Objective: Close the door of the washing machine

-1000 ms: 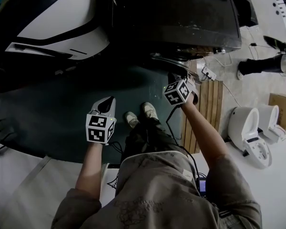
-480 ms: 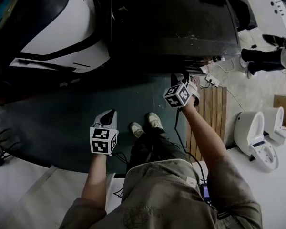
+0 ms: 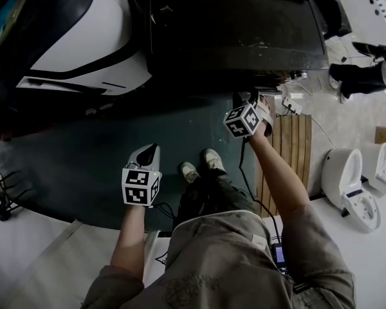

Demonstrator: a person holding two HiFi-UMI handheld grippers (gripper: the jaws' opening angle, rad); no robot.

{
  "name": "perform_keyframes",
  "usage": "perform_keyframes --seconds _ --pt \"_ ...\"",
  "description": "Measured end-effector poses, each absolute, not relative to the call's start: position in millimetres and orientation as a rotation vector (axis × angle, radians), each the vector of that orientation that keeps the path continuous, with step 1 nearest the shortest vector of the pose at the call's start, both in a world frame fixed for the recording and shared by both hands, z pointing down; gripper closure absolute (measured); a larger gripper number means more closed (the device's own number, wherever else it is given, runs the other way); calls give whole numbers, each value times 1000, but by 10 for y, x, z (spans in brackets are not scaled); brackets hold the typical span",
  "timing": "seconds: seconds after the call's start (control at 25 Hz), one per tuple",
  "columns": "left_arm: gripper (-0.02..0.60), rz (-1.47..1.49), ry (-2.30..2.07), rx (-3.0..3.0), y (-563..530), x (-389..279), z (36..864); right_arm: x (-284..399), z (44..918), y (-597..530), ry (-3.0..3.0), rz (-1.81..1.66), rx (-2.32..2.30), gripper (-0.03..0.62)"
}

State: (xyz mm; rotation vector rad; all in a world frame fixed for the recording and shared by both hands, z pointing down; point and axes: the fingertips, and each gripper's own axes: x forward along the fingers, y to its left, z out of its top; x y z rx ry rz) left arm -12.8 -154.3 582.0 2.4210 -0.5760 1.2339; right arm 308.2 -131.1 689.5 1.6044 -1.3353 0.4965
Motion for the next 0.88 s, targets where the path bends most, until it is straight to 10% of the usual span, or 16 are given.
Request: perform_keyframes --seconds 0.88 --pt "581 999 -697 2773 -1374 123 4273 2396 4907 -873 -1642 432 1773 539"
